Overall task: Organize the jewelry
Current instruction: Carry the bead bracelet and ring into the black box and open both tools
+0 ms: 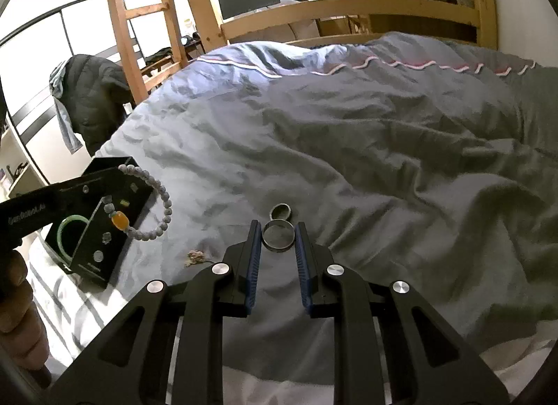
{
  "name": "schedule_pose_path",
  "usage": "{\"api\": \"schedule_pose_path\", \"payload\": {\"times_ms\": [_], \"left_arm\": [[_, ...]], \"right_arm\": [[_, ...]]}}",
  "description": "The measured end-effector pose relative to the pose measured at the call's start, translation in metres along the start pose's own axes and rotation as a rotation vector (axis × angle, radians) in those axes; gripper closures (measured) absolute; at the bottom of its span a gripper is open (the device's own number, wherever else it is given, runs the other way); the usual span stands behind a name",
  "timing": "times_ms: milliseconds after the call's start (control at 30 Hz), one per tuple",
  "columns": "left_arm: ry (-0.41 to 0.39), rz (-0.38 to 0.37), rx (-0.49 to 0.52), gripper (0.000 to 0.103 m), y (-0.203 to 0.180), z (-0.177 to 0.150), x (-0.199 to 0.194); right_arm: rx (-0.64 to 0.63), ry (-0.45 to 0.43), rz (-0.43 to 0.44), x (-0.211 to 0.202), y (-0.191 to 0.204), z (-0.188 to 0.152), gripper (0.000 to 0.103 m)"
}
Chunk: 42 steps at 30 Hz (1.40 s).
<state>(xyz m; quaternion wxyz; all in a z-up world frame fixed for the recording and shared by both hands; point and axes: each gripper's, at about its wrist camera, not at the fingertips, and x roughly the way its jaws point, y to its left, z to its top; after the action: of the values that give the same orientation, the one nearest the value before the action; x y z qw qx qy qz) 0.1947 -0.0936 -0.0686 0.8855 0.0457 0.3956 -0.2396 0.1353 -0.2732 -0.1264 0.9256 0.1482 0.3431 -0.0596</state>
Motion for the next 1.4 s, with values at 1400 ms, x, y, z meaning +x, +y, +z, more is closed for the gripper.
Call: {"api": "schedule_pose_path", "payload": {"times_ms": [1400], "left_arm": [[-0.038, 0.194, -0.11, 0.095, 0.123, 0.008, -0.071]], "right_arm": [[-0.178, -0.036, 0.125, -0.018, 0.136, 0.035, 0.083]]}}
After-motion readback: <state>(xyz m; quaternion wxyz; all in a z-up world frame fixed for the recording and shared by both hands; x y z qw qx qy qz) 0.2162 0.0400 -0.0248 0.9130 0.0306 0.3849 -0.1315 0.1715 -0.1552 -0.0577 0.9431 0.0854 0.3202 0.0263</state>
